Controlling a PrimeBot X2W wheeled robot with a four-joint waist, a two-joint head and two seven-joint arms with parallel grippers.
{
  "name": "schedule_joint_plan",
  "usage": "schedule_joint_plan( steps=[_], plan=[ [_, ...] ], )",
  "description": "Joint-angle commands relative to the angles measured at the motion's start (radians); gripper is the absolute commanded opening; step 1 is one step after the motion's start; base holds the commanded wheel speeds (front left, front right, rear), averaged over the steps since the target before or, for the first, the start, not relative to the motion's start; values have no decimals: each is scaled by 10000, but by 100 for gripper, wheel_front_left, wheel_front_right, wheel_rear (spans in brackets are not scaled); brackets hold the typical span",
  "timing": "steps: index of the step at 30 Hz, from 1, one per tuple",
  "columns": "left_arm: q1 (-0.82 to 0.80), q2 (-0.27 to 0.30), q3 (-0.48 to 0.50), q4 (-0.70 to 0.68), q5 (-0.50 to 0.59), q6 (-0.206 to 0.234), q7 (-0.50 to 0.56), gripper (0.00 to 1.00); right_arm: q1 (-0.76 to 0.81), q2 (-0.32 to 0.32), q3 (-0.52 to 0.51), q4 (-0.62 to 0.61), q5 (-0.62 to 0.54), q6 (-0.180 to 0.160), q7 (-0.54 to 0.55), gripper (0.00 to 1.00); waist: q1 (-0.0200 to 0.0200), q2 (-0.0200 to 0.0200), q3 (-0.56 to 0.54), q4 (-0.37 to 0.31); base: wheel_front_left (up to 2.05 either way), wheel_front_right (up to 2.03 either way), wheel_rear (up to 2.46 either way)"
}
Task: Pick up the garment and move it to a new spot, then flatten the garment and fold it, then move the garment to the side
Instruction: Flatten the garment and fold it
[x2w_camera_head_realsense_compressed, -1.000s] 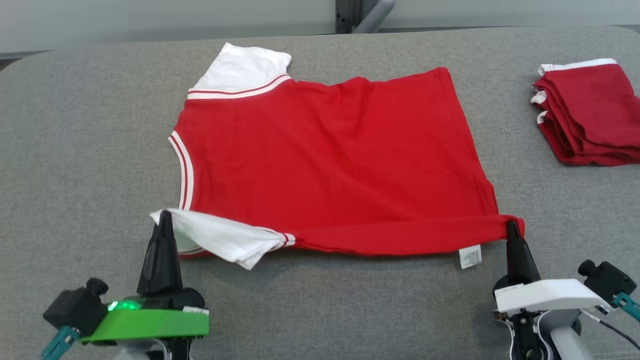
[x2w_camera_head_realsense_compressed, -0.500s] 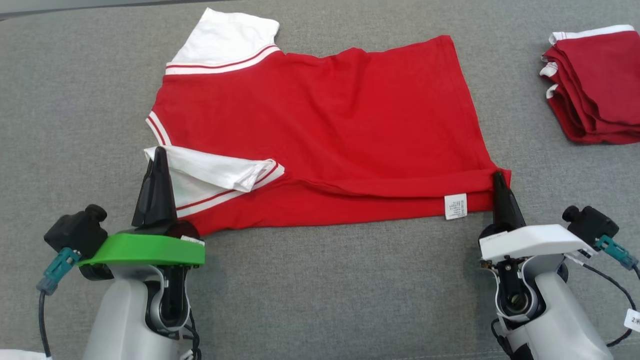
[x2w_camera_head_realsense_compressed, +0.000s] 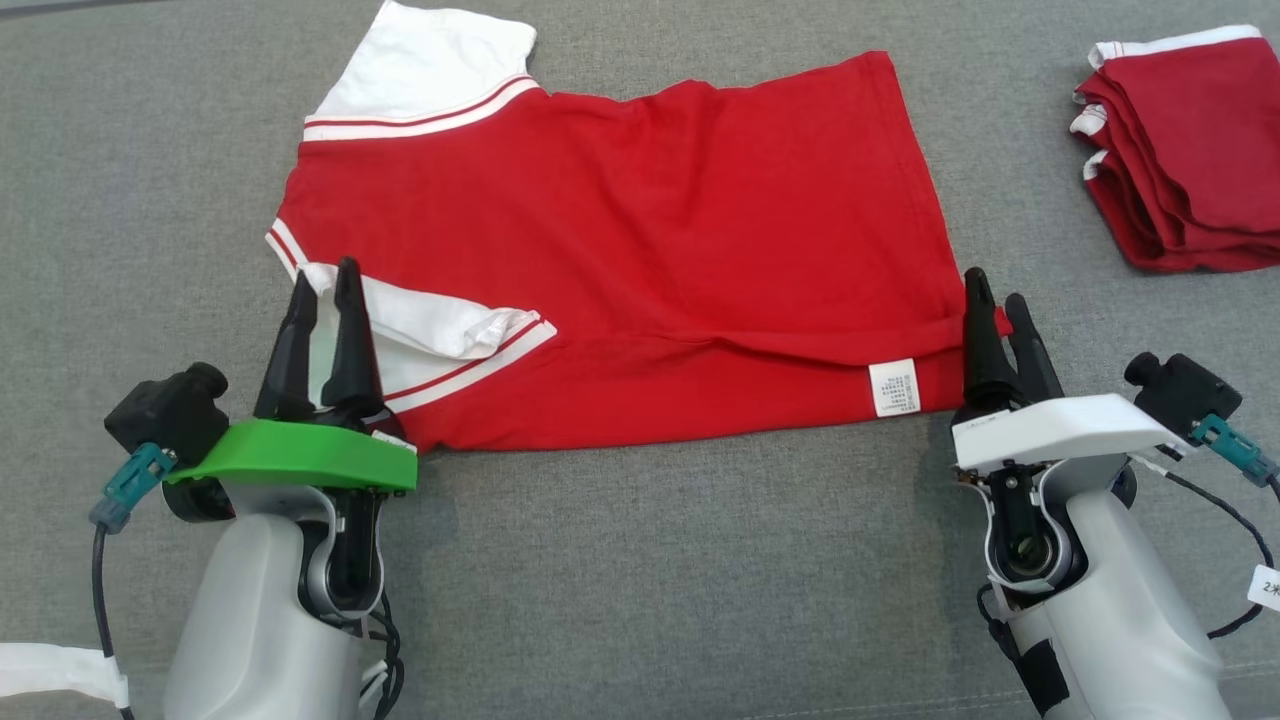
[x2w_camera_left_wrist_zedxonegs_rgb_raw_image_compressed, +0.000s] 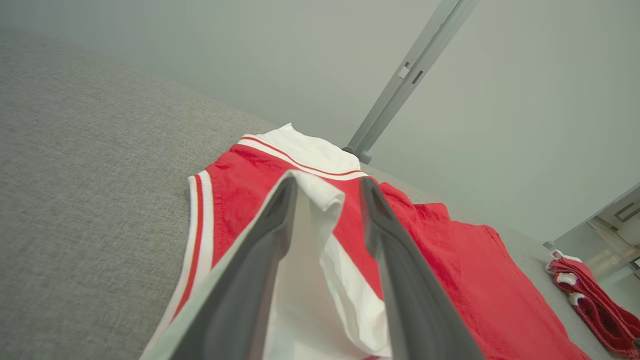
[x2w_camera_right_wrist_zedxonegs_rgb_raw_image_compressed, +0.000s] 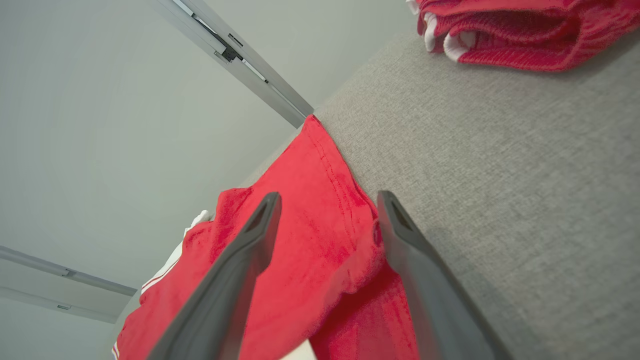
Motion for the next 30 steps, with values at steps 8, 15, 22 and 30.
schedule_joint_plan(
  steps=[8, 15, 22, 30],
  plan=[
    [713, 128, 85, -745, -232, 26, -1, 100, 343, -15, -352, -1474, -627, 2, -20, 100, 0, 14, -325, 91, 0, 0, 0],
    [1752, 177, 512, -728, -314, 26, -1, 100, 1029, -13, -873, -2469, -1971, 2, -20, 100, 0, 14, -717, 251, 0, 0, 0],
    [2335, 321, 464, 252, -521, 178, 615, 100, 1803, -15, -1082, -2745, -2141, 2, -20, 100, 0, 14, -1045, 347, 0, 0, 0],
    [2123, 342, 444, 903, -791, 490, 1391, 100, 1985, -13, -983, -2793, -2051, 2, -20, 100, 0, 14, -1028, 142, 0, 0, 0]
  ],
)
